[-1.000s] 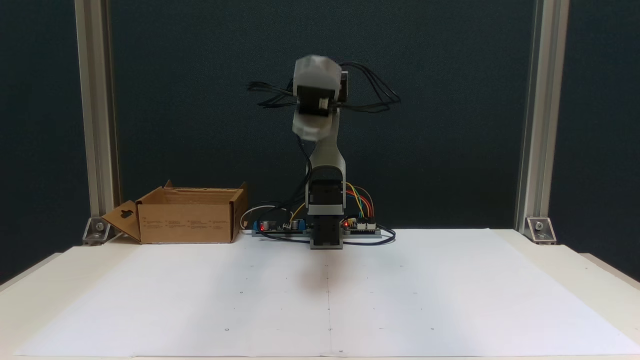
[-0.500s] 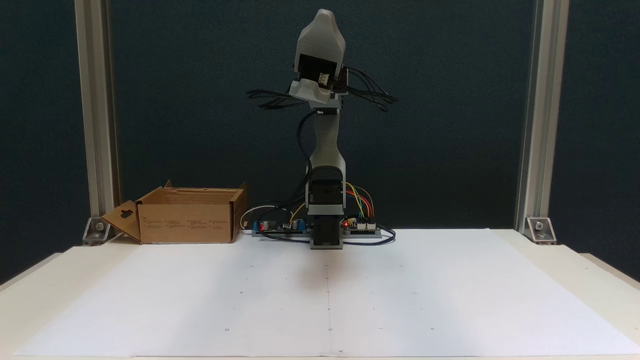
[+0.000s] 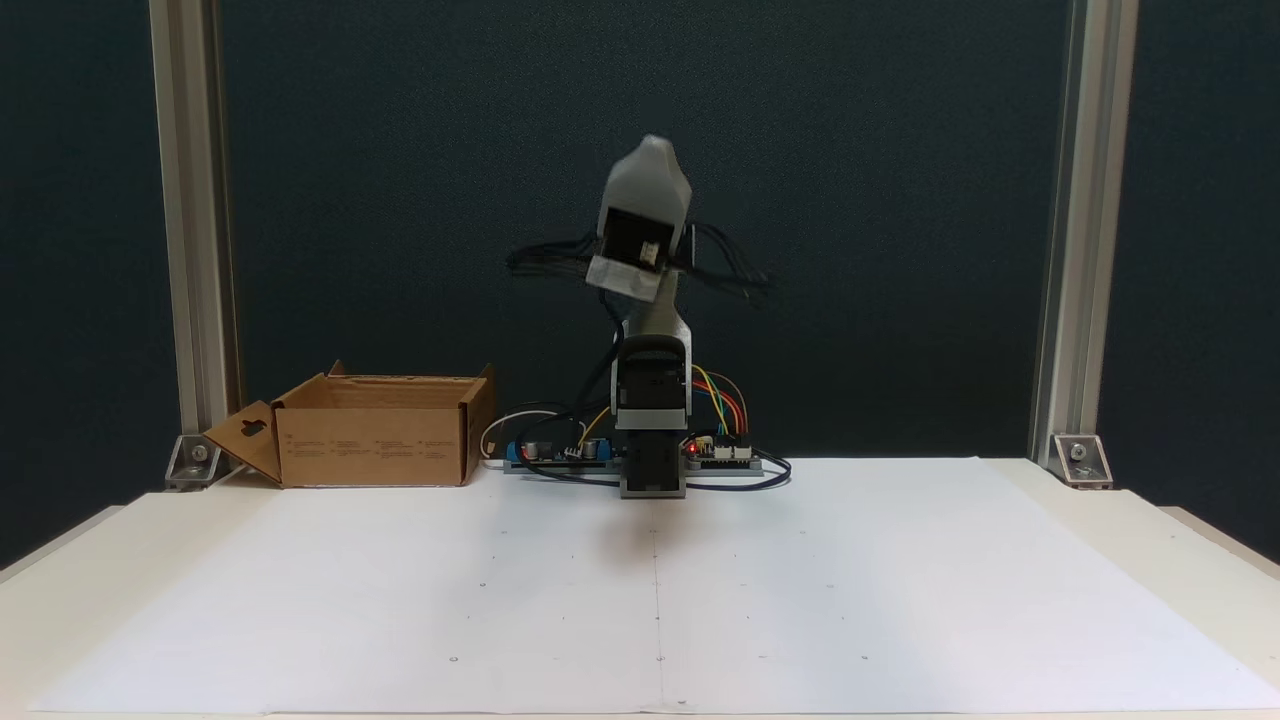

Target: Grasp a green dice and put it in the bin.

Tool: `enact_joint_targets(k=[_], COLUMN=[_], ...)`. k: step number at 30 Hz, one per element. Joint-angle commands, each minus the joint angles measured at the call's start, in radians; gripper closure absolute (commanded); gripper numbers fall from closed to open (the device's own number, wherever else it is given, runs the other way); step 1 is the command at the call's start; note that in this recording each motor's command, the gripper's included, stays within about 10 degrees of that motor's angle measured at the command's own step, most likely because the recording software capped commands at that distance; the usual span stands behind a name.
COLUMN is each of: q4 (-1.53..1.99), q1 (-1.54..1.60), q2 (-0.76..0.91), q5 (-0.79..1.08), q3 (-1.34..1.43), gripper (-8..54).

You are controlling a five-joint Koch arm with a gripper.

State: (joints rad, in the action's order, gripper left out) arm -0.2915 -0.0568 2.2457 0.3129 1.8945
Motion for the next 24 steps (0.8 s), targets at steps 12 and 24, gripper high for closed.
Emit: enact_joint_targets(k=[12,24], q4=[-0.16,-0.283], q1=[0.009,0.011], q2=[0.127,0.127], q5=[0.06,0.063], q3=[0.129,0.434], gripper=[-0.4,0.4])
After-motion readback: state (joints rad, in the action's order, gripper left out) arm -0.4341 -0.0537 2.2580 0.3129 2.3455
